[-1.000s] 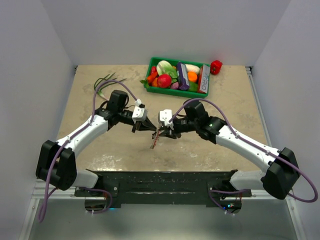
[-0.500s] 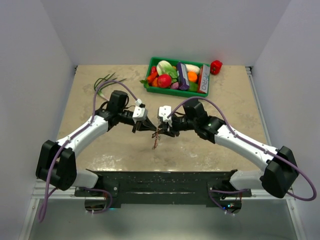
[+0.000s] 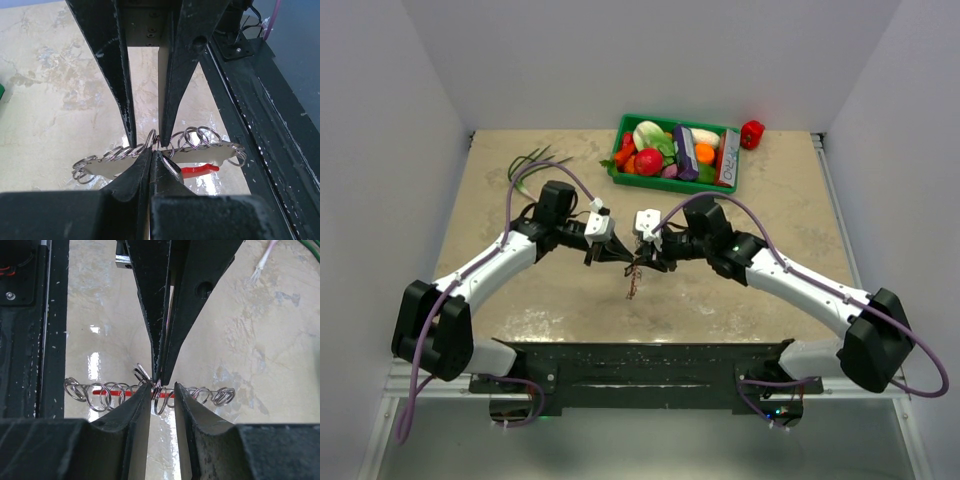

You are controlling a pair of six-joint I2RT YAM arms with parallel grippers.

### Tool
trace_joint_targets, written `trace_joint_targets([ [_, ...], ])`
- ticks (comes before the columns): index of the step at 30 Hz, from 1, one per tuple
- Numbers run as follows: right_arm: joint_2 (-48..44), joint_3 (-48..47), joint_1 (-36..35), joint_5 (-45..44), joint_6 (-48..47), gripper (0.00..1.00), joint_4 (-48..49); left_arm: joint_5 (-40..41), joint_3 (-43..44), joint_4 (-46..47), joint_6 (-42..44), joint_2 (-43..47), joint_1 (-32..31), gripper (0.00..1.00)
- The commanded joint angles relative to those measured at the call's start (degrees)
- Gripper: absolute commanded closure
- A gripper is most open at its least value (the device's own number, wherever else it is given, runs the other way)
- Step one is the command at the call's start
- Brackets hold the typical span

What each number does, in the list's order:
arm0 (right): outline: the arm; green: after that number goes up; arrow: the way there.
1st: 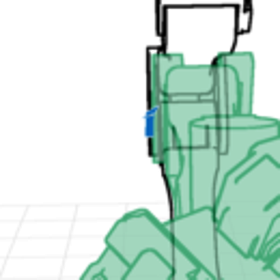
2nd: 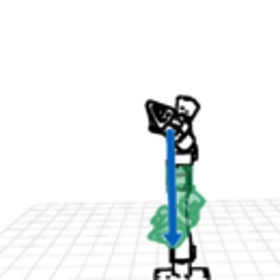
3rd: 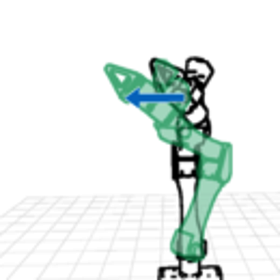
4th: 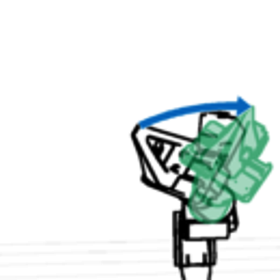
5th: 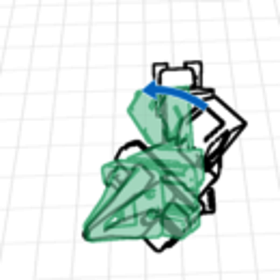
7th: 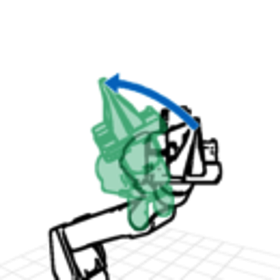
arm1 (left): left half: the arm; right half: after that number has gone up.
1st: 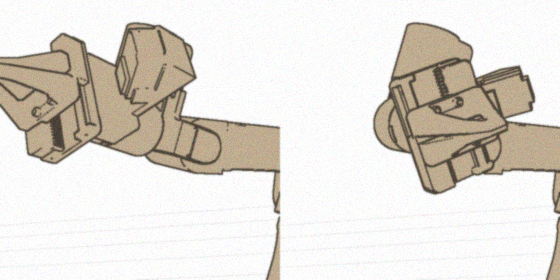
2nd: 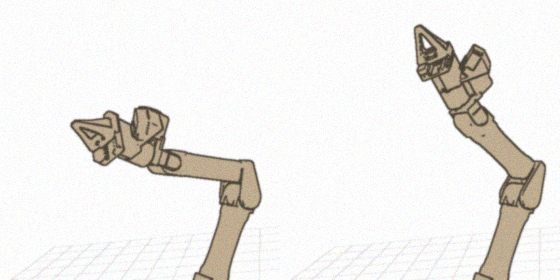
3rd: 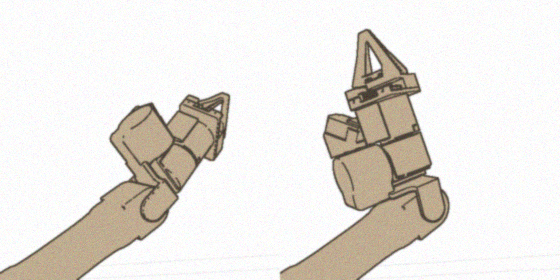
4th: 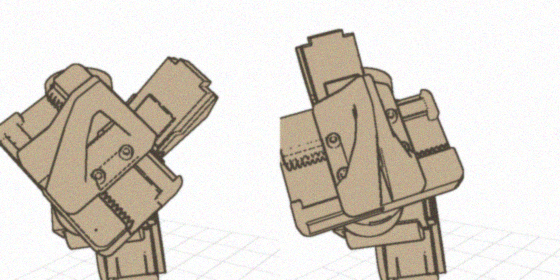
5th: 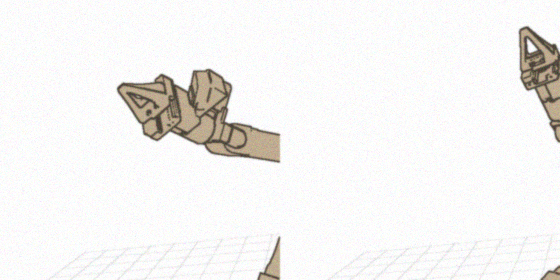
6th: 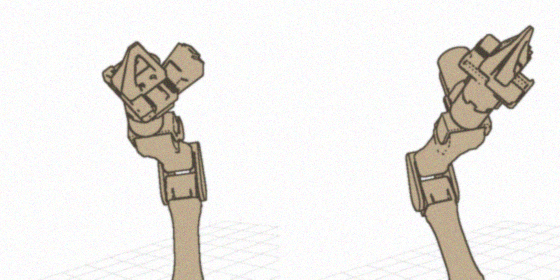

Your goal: Remove the keys from the keyring

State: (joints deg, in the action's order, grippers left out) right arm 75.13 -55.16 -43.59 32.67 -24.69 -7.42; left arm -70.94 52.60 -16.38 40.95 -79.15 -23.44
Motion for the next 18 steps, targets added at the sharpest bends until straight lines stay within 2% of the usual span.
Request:
trace_joint_targets([
  [1,-0.07,-1.27,-0.35,1.70,-0.36,0.74,0.57,-2.63,-0.21,4.60,-2.36,2.16,-0.29,1.00],
  [3,-0.08,-1.18,-0.35,1.79,-0.54,0.78,0.56,-2.45,-0.48,6.00,-3.77,2.25,-0.29,1.00],
  [4,-0.16,-1.09,-0.26,1.70,-0.62,0.84,0.48,-2.36,-0.65,6.45,-4.12,2.34,-0.29,1.00],
  [9,-0.34,-1.01,-0.35,1.09,-0.71,1.00,0.74,-2.10,-1.09,7.42,-4.91,2.51,-0.29,1.00],
  [14,-0.51,-0.92,-0.35,0.82,-0.80,1.00,0.83,-1.49,-1.36,8.64,-5.96,2.43,-0.29,1.00],
  [16,-0.60,-1.01,-0.26,0.73,-0.63,1.00,0.83,-0.78,-1.53,9.17,-6.76,2.43,-0.29,0.91],
  [17,-0.69,-1.09,-0.26,0.56,-0.54,1.00,0.83,-0.61,-1.53,9.26,-6.85,2.51,-0.20,0.82],
  [18,-0.78,-1.01,-0.35,0.47,-0.45,1.00,0.92,-0.35,-1.53,9.26,-6.85,2.43,-0.20,0.78],
])
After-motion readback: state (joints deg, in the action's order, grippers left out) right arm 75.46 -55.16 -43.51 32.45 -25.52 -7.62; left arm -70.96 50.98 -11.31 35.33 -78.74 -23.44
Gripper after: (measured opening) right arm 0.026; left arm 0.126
